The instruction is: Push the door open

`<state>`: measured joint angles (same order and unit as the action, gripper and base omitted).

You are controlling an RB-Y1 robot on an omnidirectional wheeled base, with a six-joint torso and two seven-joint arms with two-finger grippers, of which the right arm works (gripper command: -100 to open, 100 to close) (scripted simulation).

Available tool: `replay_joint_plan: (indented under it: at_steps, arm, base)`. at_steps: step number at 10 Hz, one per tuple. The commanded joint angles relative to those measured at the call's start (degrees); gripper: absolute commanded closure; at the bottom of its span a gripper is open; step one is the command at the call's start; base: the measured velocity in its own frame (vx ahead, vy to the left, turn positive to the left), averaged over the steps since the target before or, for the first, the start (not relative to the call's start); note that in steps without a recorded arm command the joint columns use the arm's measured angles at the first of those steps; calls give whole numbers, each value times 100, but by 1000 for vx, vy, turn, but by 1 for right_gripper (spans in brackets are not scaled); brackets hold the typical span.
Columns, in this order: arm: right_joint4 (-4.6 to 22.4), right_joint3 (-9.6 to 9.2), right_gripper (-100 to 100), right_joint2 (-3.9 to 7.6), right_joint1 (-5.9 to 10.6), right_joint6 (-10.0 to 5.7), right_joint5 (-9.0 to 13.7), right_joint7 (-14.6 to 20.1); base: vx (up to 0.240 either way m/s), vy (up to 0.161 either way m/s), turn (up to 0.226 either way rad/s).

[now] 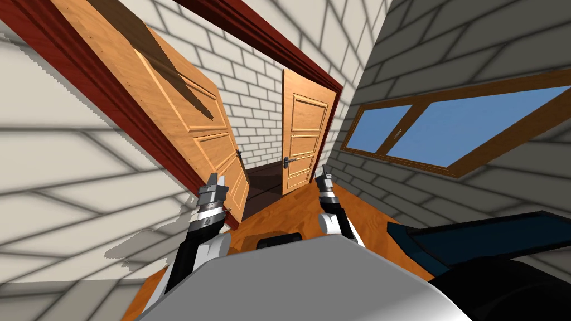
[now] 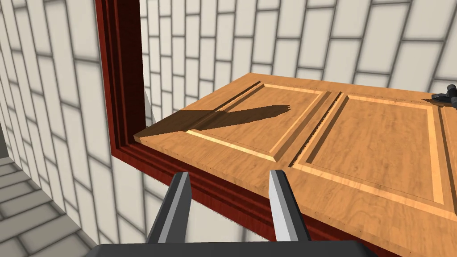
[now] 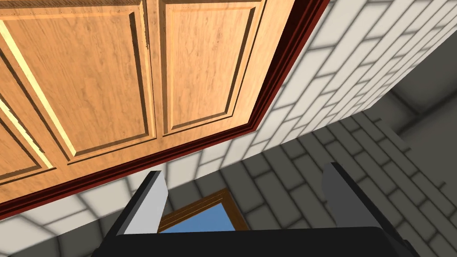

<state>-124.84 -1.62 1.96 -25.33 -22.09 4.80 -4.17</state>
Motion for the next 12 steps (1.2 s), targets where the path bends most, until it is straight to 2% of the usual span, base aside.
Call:
replay_joint_plan:
  at_steps: [1,12]
  arm:
    - [189,-58,-100,24,108,71,-13,18]
    - [1804,-491,-100,250,789,333,-71,228]
  base:
    - [88,-88,81]
    - [91,-98,89]
